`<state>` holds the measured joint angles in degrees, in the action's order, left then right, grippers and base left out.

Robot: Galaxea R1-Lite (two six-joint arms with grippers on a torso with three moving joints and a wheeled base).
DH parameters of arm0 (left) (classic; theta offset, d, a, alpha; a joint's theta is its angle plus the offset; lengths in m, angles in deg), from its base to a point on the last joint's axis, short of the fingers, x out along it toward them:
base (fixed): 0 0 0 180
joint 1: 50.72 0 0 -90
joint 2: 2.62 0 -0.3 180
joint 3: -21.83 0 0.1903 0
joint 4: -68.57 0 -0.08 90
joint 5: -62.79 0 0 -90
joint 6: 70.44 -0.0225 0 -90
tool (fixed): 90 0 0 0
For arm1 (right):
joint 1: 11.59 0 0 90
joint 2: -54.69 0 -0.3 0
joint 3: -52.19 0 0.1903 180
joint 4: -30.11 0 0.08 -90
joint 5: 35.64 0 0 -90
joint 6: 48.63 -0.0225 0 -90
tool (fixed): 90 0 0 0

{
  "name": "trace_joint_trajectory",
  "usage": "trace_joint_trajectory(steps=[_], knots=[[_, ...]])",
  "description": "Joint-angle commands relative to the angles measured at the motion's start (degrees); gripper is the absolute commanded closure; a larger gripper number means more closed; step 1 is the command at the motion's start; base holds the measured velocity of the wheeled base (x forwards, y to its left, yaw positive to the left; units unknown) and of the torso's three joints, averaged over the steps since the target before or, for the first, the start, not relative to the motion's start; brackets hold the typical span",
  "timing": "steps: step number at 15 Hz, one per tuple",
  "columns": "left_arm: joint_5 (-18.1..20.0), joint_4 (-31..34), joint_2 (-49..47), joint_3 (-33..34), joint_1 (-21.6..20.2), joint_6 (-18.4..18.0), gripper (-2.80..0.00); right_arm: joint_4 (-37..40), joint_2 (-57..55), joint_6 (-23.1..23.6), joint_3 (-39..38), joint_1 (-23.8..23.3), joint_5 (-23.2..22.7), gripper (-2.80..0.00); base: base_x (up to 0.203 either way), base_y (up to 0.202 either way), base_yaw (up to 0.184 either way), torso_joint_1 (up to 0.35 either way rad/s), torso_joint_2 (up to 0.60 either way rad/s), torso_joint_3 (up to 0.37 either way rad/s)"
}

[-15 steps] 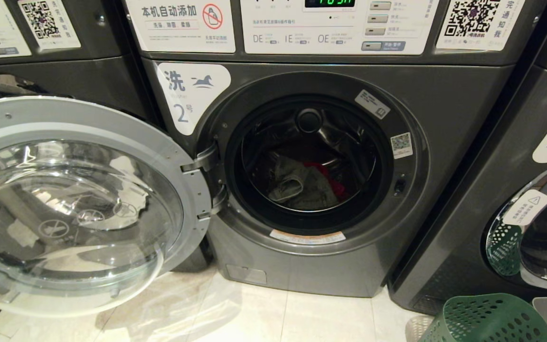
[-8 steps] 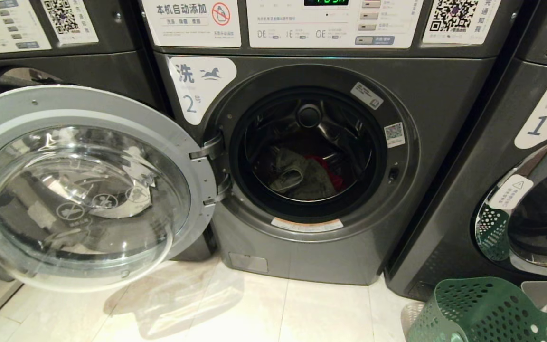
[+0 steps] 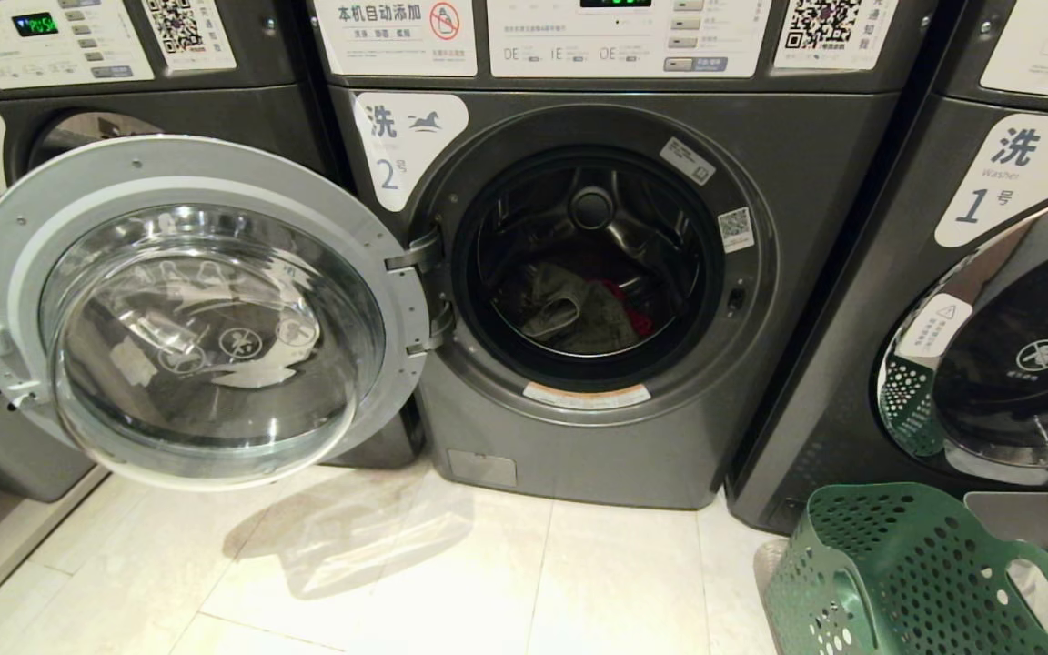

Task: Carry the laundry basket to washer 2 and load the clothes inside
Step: Close the washing machine door with the left hand

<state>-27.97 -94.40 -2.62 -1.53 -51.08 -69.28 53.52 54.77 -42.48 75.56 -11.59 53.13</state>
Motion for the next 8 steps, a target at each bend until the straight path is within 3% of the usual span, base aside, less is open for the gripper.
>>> trace_joint_trajectory(steps=[1, 4, 6, 8], knots=[[0.0, -0.1, -0.1, 2.3, 0.0, 0.0, 0.0, -0.1, -0.1, 0.0, 0.0, 0.0, -0.1, 0.0, 0.0, 0.0, 0.0, 0.0, 0.0, 0.0], [-0.2, -0.5, 0.0, 0.9, 0.0, -1.2, 0.0, 0.0, -0.1, 0.6, 0.0, 0.0, 0.0, 0.0, 0.0, 0.0, 0.0, 0.0, 0.0, 0.0], [-0.1, 1.3, -1.5, -8.4, 0.0, -1.9, 0.0, 0.0, -0.1, 0.4, 0.0, 0.0, 0.0, 0.0, 0.0, 0.0, 0.0, 0.0, 0.0, 0.0], [-0.3, 4.4, -8.8, -21.1, -0.1, -3.1, 0.0, 0.0, -0.1, 0.4, 0.0, 0.0, 0.0, 0.0, 0.0, 0.0, 0.0, 0.0, 0.0, 0.0]])
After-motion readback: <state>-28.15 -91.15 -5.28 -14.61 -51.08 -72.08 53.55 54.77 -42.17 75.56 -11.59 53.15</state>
